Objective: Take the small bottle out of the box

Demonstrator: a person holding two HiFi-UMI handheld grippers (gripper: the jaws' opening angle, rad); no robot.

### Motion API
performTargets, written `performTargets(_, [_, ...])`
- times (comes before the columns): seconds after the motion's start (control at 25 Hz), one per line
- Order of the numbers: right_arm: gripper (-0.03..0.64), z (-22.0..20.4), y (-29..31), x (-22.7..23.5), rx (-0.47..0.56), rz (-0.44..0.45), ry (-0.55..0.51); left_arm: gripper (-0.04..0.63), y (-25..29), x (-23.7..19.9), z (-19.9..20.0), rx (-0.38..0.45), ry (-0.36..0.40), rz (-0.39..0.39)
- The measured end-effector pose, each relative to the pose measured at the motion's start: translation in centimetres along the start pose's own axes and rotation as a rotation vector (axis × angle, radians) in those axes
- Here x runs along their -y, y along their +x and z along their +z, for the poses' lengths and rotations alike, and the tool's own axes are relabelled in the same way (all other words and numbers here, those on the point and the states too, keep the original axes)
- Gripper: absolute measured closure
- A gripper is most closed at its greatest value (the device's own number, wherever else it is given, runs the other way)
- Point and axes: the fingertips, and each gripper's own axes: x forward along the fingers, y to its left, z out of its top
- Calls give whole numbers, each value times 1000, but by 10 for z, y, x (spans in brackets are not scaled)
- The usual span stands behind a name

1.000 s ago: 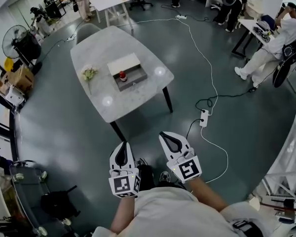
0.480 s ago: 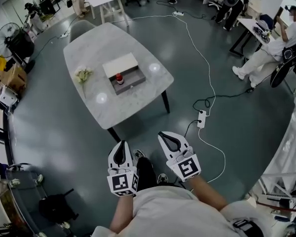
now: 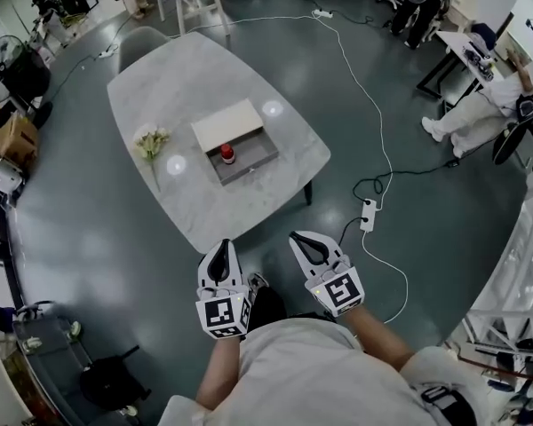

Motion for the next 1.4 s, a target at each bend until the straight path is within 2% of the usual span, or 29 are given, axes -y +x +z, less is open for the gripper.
performTargets(0.2, [589, -5, 53, 12, -51, -43, 74, 572, 40, -40, -4, -12, -16, -21])
performTargets(0.4, [589, -16, 94, 28, -90, -50, 74, 572, 71, -70, -19, -51, -26, -9])
performTargets(0.76, [589, -51, 147, 56, -161, -37, 55, 572, 112, -95, -53, -135, -59, 9])
performTargets(1.08, [589, -73, 190, 77, -203, 25, 74, 572, 145, -103, -70, -190, -86, 34])
performTargets(1.4, [588, -92, 230, 89, -238, 125, 97, 572, 169, -118, -90, -265, -110, 102])
